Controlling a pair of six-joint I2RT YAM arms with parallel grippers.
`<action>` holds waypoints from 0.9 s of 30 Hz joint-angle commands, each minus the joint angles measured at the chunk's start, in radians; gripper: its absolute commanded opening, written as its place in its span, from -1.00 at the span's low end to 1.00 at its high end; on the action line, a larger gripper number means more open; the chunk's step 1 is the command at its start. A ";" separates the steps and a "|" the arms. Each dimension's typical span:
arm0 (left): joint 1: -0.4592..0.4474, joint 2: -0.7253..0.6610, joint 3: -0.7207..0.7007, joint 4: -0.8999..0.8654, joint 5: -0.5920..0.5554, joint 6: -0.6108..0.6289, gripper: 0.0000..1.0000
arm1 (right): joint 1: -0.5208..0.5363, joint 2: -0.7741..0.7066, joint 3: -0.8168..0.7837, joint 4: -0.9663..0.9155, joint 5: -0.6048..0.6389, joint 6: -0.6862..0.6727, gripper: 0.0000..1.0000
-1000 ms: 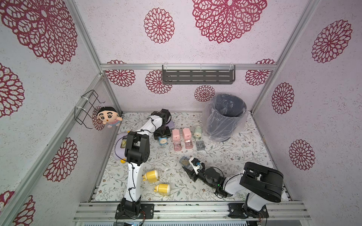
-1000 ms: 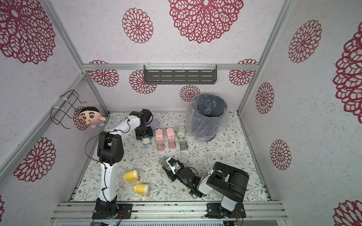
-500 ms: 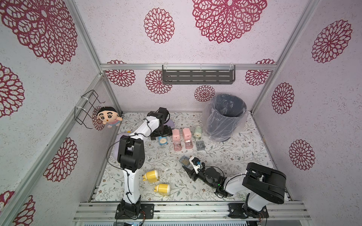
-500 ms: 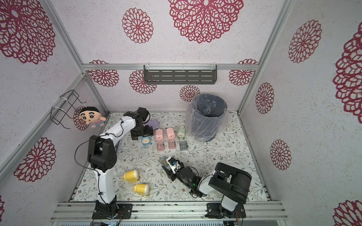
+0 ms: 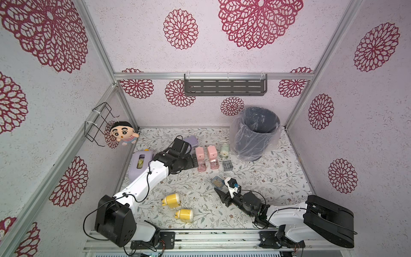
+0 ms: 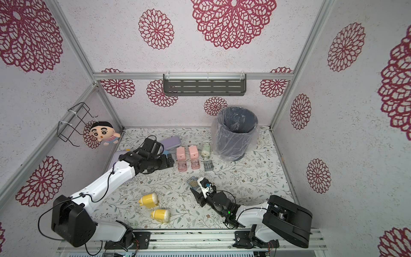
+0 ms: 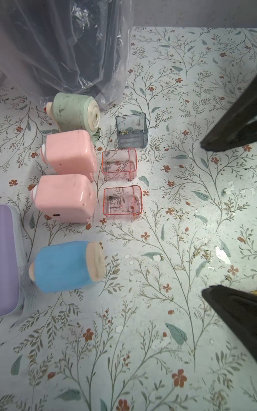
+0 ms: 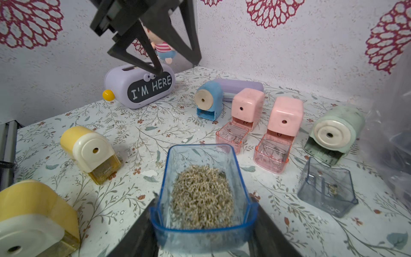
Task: Take out the pencil sharpener tray and clean the shavings
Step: Place the pencil sharpener at the center of the board, then pour the shavings into the trash bin.
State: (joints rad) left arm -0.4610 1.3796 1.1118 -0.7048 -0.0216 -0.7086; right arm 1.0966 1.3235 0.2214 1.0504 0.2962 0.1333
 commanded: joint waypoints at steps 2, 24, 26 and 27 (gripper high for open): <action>-0.016 -0.121 -0.146 0.291 0.050 -0.026 0.95 | 0.002 -0.084 0.002 -0.069 0.083 0.039 -0.16; -0.168 -0.347 -0.548 0.987 -0.074 0.170 0.95 | -0.330 -0.499 0.382 -0.704 0.076 -0.079 -0.18; -0.172 -0.362 -0.571 0.988 -0.097 0.186 0.95 | -0.370 -0.457 0.448 -0.734 0.062 -0.100 -0.17; -0.173 -0.368 -0.584 0.996 -0.107 0.189 0.95 | -0.389 -0.434 0.479 -0.748 0.057 -0.105 -0.17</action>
State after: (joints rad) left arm -0.6235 1.0420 0.5491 0.2134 -0.1036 -0.5697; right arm 0.7460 0.8501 0.6144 0.3767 0.3779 0.0776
